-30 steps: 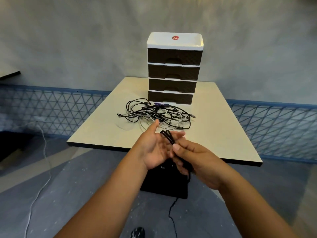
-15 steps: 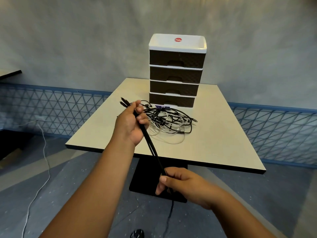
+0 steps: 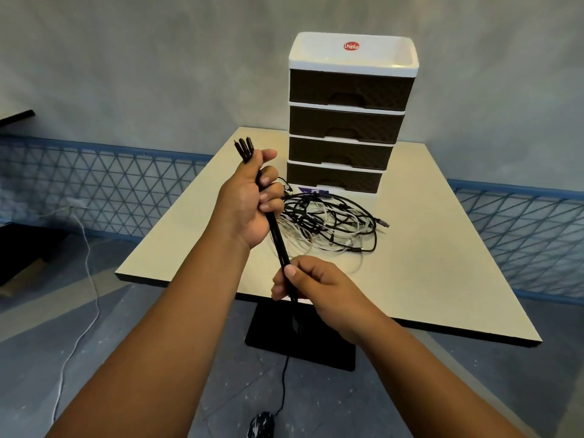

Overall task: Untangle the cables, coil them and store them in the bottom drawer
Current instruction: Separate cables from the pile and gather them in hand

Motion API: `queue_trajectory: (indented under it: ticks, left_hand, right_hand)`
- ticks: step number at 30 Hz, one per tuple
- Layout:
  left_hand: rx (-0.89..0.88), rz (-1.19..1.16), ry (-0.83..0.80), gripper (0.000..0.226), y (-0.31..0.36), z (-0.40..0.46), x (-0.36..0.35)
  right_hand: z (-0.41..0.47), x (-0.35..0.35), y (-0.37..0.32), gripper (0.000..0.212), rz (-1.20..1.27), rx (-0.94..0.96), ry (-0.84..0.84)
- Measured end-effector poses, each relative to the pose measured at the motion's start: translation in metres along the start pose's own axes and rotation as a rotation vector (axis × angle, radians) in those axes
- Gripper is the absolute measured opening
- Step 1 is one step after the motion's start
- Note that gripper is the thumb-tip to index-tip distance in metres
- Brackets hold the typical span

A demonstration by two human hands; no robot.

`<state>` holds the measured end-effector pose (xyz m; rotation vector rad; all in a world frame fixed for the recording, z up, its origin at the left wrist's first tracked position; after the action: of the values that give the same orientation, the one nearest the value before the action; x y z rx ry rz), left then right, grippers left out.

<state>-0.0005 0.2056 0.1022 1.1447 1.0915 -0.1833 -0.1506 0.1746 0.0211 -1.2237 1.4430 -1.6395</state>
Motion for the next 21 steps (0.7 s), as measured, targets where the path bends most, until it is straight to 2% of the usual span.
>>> queue_trajectory:
  ticks: [3, 6, 13, 15, 17, 19, 21]
  left_hand:
    - [-0.071, 0.208, -0.029, 0.024, 0.015, 0.022, 0.006]
    - [-0.100, 0.390, -0.044, 0.021, 0.030, 0.044, 0.018]
    - [-0.055, 0.356, -0.020, 0.022, 0.058, 0.103, 0.047]
    - [-0.018, 0.351, 0.009, 0.022, 0.062, 0.119, 0.056]
    - [0.026, 0.349, 0.027, 0.022, 0.063, 0.133, 0.066]
    - [0.068, 0.350, 0.030, 0.022, 0.061, 0.144, 0.074]
    - [0.105, 0.346, 0.030, 0.022, 0.058, 0.152, 0.079]
  right_hand:
    - [0.025, -0.004, 0.005, 0.020, 0.075, -0.024, -0.049]
    - [0.051, -0.006, 0.012, 0.017, -0.002, -0.057, -0.043]
    - [0.107, 0.001, 0.009, 0.015, -0.204, -0.107, -0.017]
    - [0.119, 0.009, 0.007, 0.012, -0.216, -0.093, 0.068]
    - [0.134, 0.022, 0.008, 0.011, -0.287, -0.070, 0.269]
    - [0.146, 0.040, 0.010, 0.008, -0.572, -0.020, 0.523]
    - [0.154, 0.053, 0.017, 0.016, -0.937, -0.029, 0.629]
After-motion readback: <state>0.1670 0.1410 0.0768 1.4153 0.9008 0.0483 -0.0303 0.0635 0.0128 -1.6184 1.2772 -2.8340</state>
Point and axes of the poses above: each hand's wrist, its own z-axis towards the middle knuckle, its own x-axis out of the back of the hand, y = z × x, the point moved 3 cm from there along z, towards the middle knuckle, and after that the axes turned 10 degrees about -z, right-handed, at the moved point
